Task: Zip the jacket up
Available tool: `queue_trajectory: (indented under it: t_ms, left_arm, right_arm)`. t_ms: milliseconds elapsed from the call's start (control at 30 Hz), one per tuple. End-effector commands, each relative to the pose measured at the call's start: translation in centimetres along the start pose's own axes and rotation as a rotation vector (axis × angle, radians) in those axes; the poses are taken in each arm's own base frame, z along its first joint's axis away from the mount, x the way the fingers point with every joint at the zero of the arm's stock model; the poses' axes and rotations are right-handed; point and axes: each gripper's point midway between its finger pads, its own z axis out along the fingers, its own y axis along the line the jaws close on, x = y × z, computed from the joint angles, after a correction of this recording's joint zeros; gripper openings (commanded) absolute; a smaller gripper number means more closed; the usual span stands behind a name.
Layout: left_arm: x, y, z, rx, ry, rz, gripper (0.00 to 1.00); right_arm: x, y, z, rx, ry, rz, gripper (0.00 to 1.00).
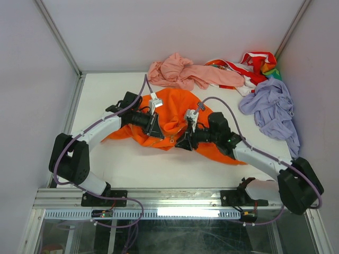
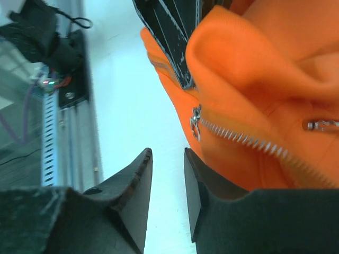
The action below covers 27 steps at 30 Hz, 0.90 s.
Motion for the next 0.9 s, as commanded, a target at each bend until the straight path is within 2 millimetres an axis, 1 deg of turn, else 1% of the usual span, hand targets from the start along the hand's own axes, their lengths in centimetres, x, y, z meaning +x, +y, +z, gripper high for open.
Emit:
queue_trajectory:
  t_ms: [0,67,100,167,233,300,500,600,667,800,867]
  left_arm:
    - [-1.6,-0.7,-0.9,-0.006,-0.053,0.033,0.0]
    - [-1.6,-0.7,-0.9,-0.005,-0.054,0.025,0.0]
    - [-1.6,-0.8,-1.0,-0.005,-0.054,0.024,0.0]
    - [-1.5,-0.8,-1.0,-0.004,-0.053,0.017,0.0]
    - [-1.4,-0.7,-0.9,-0.008,-0.051,0.005,0.0]
    - [-1.4,-0.7,-0.9,-0.009,-0.051,-0.002,0.0]
    - [-1.3,-1.0,-1.0,-0.006,-0.054,-0.002,0.0]
    - [-1.2,-1.2,-1.1,0.005,-0.055,0.002,0.0]
    - [-1.2,-1.3,-1.2,0.007,-0.056,0.002,0.0]
    - [-0.9,-1.5,-1.2,0.011,-0.053,0.001,0.0]
    - [-0.8,-1.5,-1.1,0.013,-0.052,0.0,0.0]
  right_arm:
    - [-4.3,-1.8,-0.9,0.315,-0.262,-0.11,0.34]
    - [-4.3,-1.8,-1.1,0.406,-0.301,-0.124,0.34]
    - [-4.2,-1.6,-1.0,0.423,-0.31,-0.136,0.34]
    - [-4.2,-1.5,-0.6,0.465,-0.32,-0.139,0.34]
    - [-4.1,-0.9,0.3,0.471,-0.323,-0.149,0.34]
    - [-3.9,-1.5,0.6,0.533,-0.332,-0.131,0.34]
    - [-3.8,-1.7,2.4,0.552,-0.357,-0.1,0.34]
    - [-3.7,-2.8,2.1,0.636,-0.367,-0.072,0.34]
    - [-3.6,-3.1,1.8,0.662,-0.378,-0.065,0.34]
    - [-3.8,-3.0,2.3,0.649,-0.383,-0.059,0.36]
    - [-3.9,-2.9,2.7,0.635,-0.376,-0.059,0.34]
